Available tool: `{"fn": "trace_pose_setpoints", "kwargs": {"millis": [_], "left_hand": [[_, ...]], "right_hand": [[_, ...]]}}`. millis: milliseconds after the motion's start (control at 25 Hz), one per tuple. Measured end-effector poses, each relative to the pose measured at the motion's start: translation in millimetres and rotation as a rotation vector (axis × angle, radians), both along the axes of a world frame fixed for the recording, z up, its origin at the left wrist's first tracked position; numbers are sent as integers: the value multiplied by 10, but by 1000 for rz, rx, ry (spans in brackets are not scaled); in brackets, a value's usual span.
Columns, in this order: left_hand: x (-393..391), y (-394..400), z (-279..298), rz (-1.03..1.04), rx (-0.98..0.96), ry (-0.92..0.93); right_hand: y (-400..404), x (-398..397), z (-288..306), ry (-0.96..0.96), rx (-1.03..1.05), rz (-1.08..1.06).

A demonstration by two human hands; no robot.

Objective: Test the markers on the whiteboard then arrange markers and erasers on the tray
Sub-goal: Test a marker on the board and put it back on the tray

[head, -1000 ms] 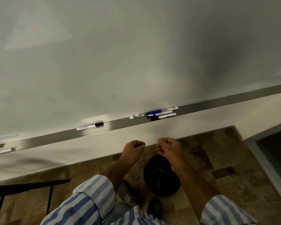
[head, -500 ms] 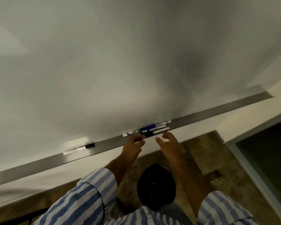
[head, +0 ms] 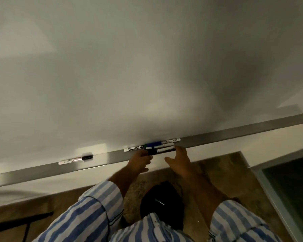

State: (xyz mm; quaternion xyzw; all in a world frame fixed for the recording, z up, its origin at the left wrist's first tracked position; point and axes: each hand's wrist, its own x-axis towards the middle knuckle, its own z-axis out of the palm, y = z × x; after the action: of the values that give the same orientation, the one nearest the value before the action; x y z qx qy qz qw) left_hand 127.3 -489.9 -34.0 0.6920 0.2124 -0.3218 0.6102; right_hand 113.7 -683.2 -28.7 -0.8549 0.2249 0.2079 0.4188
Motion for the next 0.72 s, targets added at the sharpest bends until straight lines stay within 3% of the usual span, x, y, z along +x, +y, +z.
{"fn": "trace_pose_setpoints", "kwargs": {"millis": [120,280,480,600,720], "left_hand": [[-31,-159,-26,152,-38,-1],[-78,-273,69,420,-98,-69],[-127,-263,323,587,-122,-178],[-177,-176,626,541,-163,-270],[-252,-164,899,411,-167,-408]], "right_hand": [[-144,8,-11,-32,34,8],[-276,52,14,-202,145,-162],[-292,108,397,-143,756,-452],[-192,86,726,-157,1011,-359],[-113,41,941,-181,1014,-131]]}}
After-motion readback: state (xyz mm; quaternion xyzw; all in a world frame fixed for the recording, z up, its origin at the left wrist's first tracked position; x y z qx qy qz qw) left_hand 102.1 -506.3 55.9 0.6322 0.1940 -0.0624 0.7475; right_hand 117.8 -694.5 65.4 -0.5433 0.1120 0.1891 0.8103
